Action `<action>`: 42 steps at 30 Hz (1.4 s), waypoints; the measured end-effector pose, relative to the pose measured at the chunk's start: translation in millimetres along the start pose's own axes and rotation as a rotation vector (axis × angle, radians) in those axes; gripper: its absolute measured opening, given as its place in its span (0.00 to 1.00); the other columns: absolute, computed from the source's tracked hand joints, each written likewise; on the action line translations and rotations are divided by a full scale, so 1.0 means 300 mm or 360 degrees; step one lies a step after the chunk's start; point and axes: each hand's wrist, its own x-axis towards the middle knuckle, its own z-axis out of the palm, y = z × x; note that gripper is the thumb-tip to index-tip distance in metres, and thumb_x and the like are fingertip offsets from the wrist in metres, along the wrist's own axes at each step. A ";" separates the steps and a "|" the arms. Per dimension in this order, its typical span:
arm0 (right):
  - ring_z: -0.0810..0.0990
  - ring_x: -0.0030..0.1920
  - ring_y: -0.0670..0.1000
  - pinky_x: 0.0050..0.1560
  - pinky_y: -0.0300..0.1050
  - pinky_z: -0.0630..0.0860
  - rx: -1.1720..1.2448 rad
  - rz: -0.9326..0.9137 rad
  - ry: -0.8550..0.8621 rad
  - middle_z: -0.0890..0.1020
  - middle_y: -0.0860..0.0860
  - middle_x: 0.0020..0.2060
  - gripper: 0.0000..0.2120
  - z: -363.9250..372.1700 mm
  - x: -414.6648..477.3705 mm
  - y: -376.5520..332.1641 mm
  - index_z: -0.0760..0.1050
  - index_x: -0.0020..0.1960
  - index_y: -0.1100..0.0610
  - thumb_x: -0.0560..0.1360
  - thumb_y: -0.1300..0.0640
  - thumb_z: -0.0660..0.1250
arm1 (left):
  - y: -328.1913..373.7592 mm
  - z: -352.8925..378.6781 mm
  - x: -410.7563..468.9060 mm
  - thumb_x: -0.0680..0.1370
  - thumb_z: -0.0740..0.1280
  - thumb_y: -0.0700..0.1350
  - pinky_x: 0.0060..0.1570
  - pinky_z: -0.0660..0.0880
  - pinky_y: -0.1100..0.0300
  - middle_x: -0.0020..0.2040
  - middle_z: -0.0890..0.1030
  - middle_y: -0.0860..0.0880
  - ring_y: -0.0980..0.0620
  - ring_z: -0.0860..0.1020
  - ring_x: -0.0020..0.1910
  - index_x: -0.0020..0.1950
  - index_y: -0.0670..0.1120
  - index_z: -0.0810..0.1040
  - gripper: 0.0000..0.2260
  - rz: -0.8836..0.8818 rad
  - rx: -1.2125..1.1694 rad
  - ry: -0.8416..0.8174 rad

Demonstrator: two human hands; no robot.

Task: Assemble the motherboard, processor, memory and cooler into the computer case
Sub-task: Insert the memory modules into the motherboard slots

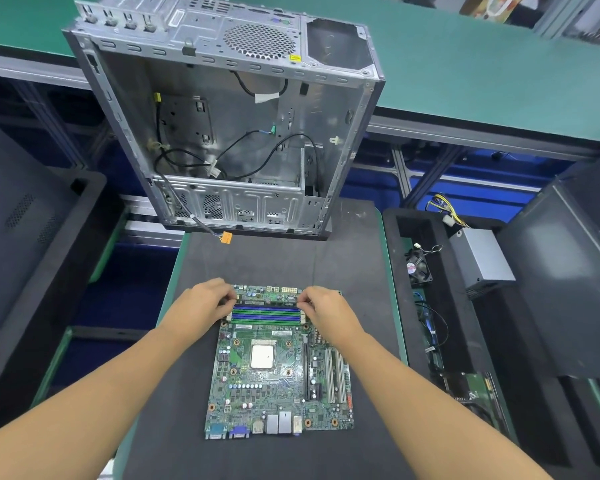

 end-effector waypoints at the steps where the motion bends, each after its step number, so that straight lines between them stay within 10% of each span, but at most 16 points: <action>1: 0.81 0.52 0.51 0.55 0.50 0.77 -0.0003 -0.0001 -0.0002 0.83 0.51 0.52 0.08 -0.001 0.000 -0.001 0.79 0.55 0.58 0.83 0.56 0.63 | 0.000 -0.001 0.000 0.79 0.66 0.45 0.41 0.74 0.58 0.43 0.75 0.57 0.56 0.75 0.38 0.44 0.52 0.76 0.05 0.0009 0.0006 -0.0007; 12: 0.76 0.47 0.43 0.51 0.31 0.71 0.0059 -0.0011 -0.0124 0.83 0.51 0.56 0.10 -0.021 0.022 0.029 0.82 0.58 0.58 0.82 0.63 0.63 | 0.000 -0.006 -0.001 0.79 0.65 0.45 0.43 0.71 0.59 0.45 0.76 0.56 0.55 0.76 0.41 0.47 0.51 0.78 0.04 0.0000 0.0047 -0.0027; 25: 0.77 0.44 0.53 0.50 0.48 0.76 -0.0117 -0.0056 -0.0185 0.78 0.54 0.46 0.07 -0.015 0.030 -0.012 0.80 0.47 0.61 0.79 0.64 0.64 | -0.001 -0.037 0.059 0.73 0.70 0.52 0.42 0.77 0.61 0.37 0.80 0.59 0.60 0.78 0.39 0.36 0.56 0.79 0.06 -0.0246 -0.0190 -0.0302; 30: 0.71 0.35 0.39 0.43 0.40 0.70 0.0268 0.0356 -0.0186 0.75 0.42 0.34 0.14 -0.022 0.055 -0.012 0.79 0.44 0.60 0.79 0.49 0.70 | -0.009 -0.025 0.064 0.72 0.73 0.57 0.34 0.72 0.66 0.34 0.82 0.56 0.58 0.79 0.39 0.39 0.54 0.81 0.08 -0.0531 -0.0506 -0.0274; 35: 0.74 0.35 0.52 0.34 0.44 0.68 0.0180 0.0599 -0.0270 0.76 0.53 0.31 0.21 -0.008 0.084 -0.038 0.73 0.37 0.59 0.76 0.43 0.72 | 0.005 -0.006 0.089 0.70 0.75 0.58 0.37 0.82 0.54 0.35 0.81 0.50 0.48 0.74 0.34 0.39 0.46 0.83 0.15 -0.0919 -0.0787 -0.0389; 42: 0.77 0.26 0.49 0.26 0.40 0.71 0.0146 0.0859 -0.0548 0.80 0.52 0.29 0.27 -0.054 0.124 -0.057 0.74 0.40 0.61 0.73 0.35 0.72 | 0.076 -0.036 0.130 0.65 0.74 0.67 0.31 0.73 0.60 0.32 0.76 0.47 0.47 0.76 0.32 0.33 0.43 0.72 0.27 -0.1096 -0.0253 -0.0438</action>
